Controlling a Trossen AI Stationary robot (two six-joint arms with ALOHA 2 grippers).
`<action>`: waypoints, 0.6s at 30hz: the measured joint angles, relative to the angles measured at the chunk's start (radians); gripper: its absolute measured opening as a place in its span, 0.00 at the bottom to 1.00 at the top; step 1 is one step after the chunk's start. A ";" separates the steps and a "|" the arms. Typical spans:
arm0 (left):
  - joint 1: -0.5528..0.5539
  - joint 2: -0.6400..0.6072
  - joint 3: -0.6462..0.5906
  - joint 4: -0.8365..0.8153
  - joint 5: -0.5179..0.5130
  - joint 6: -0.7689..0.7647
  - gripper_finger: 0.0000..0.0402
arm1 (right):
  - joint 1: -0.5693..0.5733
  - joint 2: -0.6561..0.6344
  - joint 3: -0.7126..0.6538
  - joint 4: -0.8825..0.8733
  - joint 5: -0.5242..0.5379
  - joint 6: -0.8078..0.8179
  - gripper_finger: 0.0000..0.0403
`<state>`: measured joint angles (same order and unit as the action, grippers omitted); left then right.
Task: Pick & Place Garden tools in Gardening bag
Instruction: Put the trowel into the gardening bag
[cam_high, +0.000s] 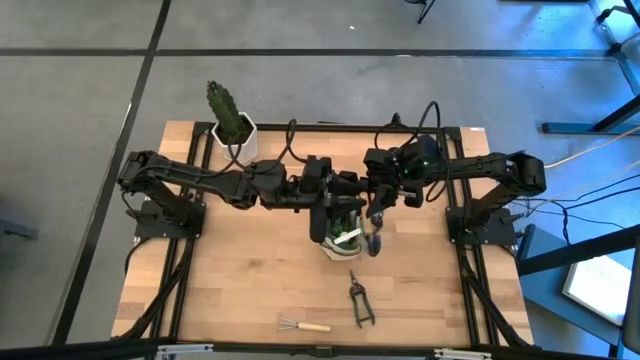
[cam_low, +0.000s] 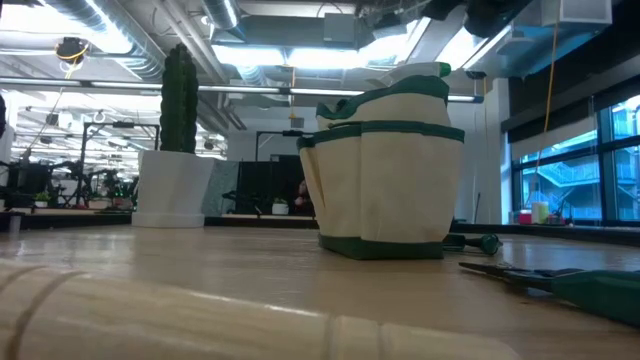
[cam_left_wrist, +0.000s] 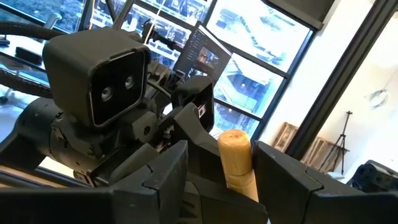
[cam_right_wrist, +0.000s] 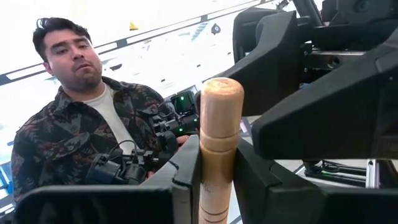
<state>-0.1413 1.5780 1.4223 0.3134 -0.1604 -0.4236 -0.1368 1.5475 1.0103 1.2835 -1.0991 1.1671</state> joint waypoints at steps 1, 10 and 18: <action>0.000 0.000 0.000 0.000 -0.001 0.000 0.43 | 0.000 0.000 0.000 0.000 0.001 0.000 0.17; 0.000 -0.001 0.000 0.008 -0.015 -0.013 0.43 | -0.001 0.000 0.000 -0.011 0.028 0.002 0.17; -0.066 -0.027 0.000 -0.003 -0.028 -0.075 0.43 | -0.017 0.000 0.002 -0.028 0.006 0.031 0.17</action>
<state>-0.2077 1.5510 1.4220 0.3105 -0.1887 -0.4987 -0.1535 1.5472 1.0119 1.2554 -1.0936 1.1977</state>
